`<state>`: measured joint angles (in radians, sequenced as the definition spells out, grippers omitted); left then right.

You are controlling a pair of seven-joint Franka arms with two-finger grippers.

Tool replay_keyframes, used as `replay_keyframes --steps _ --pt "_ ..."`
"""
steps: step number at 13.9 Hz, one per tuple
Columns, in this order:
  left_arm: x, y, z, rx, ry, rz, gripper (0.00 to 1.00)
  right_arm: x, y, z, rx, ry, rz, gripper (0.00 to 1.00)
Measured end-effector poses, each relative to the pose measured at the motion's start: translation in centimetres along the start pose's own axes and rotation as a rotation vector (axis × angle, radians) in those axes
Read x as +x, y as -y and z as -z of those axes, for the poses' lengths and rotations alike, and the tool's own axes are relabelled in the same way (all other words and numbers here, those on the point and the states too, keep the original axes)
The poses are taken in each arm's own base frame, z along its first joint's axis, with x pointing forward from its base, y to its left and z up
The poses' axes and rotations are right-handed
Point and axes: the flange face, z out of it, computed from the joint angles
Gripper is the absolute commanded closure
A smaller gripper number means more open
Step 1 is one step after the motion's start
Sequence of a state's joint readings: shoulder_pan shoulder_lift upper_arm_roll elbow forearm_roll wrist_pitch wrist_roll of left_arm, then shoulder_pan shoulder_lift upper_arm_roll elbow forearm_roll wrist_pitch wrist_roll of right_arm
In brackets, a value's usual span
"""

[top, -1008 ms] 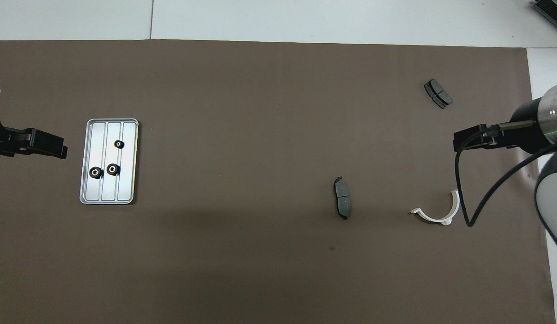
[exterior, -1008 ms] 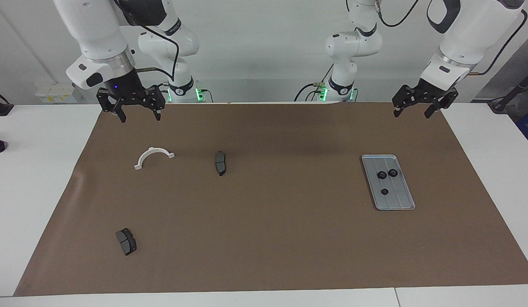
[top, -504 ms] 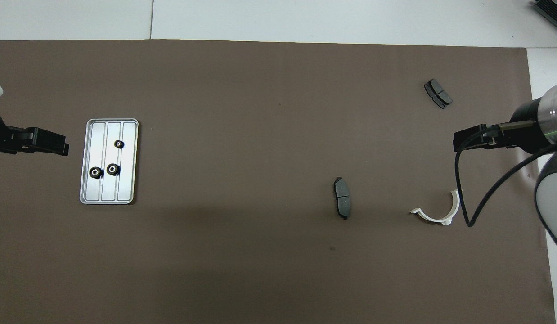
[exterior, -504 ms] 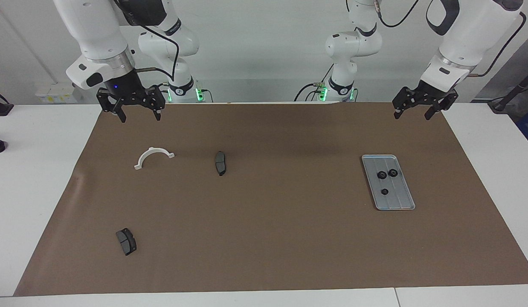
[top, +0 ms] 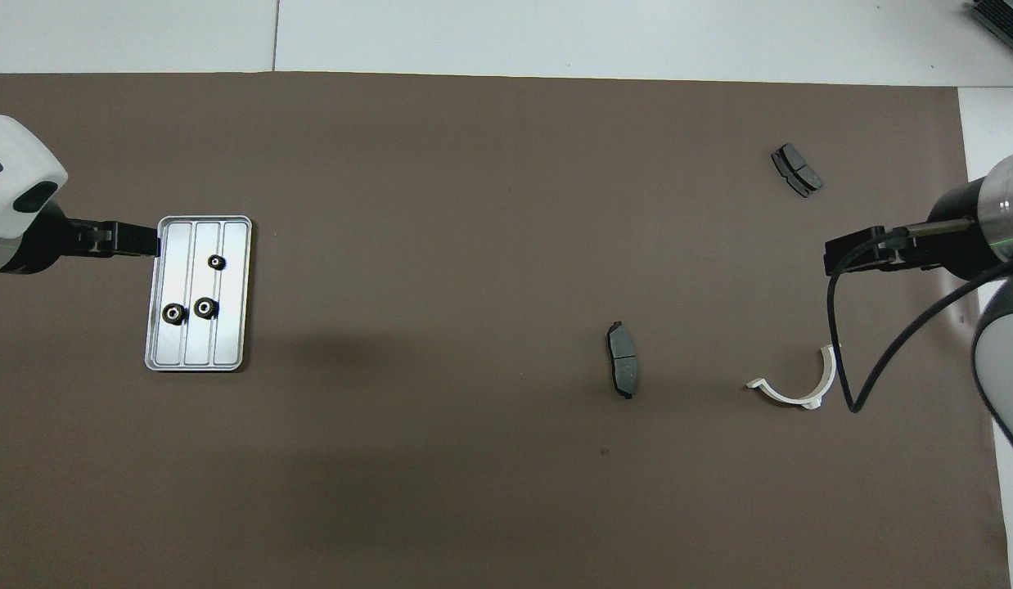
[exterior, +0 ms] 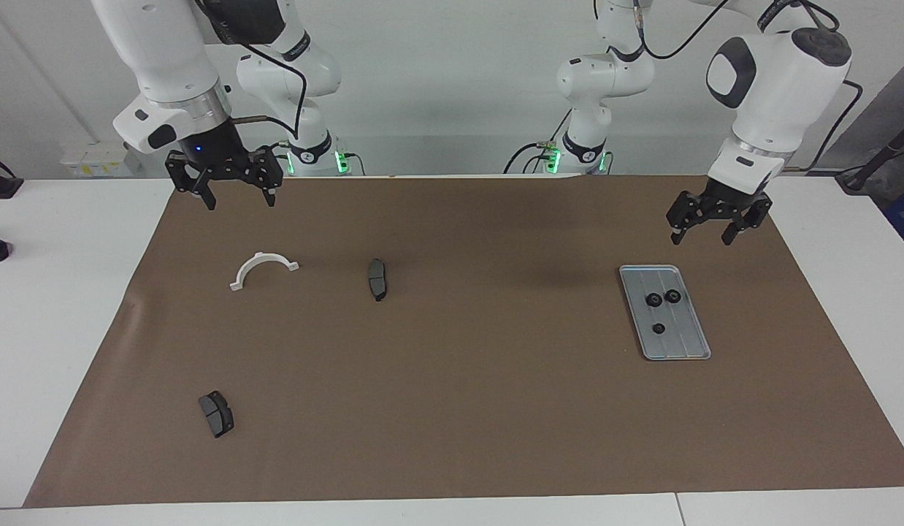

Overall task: Place bearing gear from tray to pile
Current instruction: 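Lower the left gripper onto a black gear in the tray and grasp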

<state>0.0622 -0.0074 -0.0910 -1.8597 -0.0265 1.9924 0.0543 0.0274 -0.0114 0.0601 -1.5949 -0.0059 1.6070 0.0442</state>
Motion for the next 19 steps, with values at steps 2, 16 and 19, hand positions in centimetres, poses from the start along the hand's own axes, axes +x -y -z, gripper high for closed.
replay_keyframes --steps 2,16,19 --pt "1.3 1.0 -3.9 -0.003 -0.006 0.014 0.00 -0.2 0.1 -0.1 -0.001 0.013 0.002 0.00" --pt "1.3 2.7 -21.8 -0.014 -0.021 0.043 0.47 -4.5 0.1 1.7 -0.006 0.166 0.070 0.00" --pt "1.1 2.7 -22.0 -0.014 -0.016 0.043 0.51 -5.1 0.1 2.1 -0.007 0.176 0.070 0.00"
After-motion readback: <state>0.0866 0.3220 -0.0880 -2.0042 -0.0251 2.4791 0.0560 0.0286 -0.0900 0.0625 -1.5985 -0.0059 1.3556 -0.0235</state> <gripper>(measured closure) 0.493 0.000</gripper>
